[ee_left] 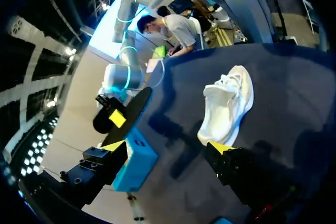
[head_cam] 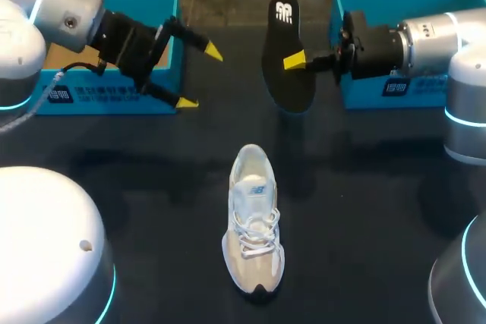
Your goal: Take the shoe out of the shoebox, open the shoe tongue, remove and reinsert the insole, then place the shoe into the shoebox
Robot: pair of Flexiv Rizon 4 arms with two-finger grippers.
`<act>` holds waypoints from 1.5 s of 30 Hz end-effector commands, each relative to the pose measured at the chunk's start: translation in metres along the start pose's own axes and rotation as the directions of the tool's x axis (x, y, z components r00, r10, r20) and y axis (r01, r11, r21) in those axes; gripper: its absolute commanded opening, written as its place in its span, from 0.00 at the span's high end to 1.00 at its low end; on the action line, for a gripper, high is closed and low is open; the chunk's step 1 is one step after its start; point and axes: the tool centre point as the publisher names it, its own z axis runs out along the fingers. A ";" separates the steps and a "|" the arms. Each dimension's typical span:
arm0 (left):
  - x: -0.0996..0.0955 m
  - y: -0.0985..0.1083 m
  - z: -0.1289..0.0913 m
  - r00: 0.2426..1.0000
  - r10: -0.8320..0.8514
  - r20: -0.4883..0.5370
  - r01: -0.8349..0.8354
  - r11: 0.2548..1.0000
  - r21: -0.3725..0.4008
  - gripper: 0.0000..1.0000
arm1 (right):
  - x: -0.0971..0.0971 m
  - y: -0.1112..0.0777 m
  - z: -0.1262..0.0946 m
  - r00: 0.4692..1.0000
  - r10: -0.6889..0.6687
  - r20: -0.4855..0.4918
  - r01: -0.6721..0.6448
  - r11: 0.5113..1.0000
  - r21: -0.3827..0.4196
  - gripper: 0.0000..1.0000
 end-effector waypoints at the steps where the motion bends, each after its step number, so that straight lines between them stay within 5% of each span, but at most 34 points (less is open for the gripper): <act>1: 0.012 -0.018 -0.006 0.992 0.034 -0.119 -0.076 0.927 -0.366 0.00 | -0.005 0.004 0.004 1.000 0.004 0.009 -0.004 1.000 0.006 1.00; 11: 0.012 -0.018 -0.006 0.992 0.034 -0.119 -0.076 0.927 -0.366 0.00 | -0.005 0.004 0.004 1.000 0.004 0.009 -0.004 1.000 0.006 1.00; 21: 0.045 -0.003 0.008 0.885 -0.451 -0.116 0.413 0.875 -0.252 0.00 | -0.038 -0.017 0.009 0.989 -0.143 -0.040 0.138 0.984 -0.110 1.00; 24: 0.052 -0.002 0.015 0.817 -0.564 -0.122 0.516 0.809 -0.281 0.00 | -0.042 -0.020 0.012 0.985 -0.169 -0.025 0.165 0.979 -0.119 1.00; 25: 0.055 -0.004 0.017 0.808 -0.581 -0.097 0.518 0.779 -0.353 0.00 | -0.042 -0.020 0.012 0.985 -0.169 -0.025 0.165 0.979 -0.119 1.00; 37: 0.055 -0.004 0.017 0.808 -0.581 -0.097 0.518 0.779 -0.353 0.00 | -0.042 -0.020 0.012 0.985 -0.169 -0.025 0.165 0.979 -0.119 1.00; 45: 0.092 0.003 0.039 0.693 -0.715 -0.088 0.655 0.677 -0.336 0.00 | -0.063 -0.035 0.026 0.965 -0.259 -0.048 0.251 0.960 -0.128 1.00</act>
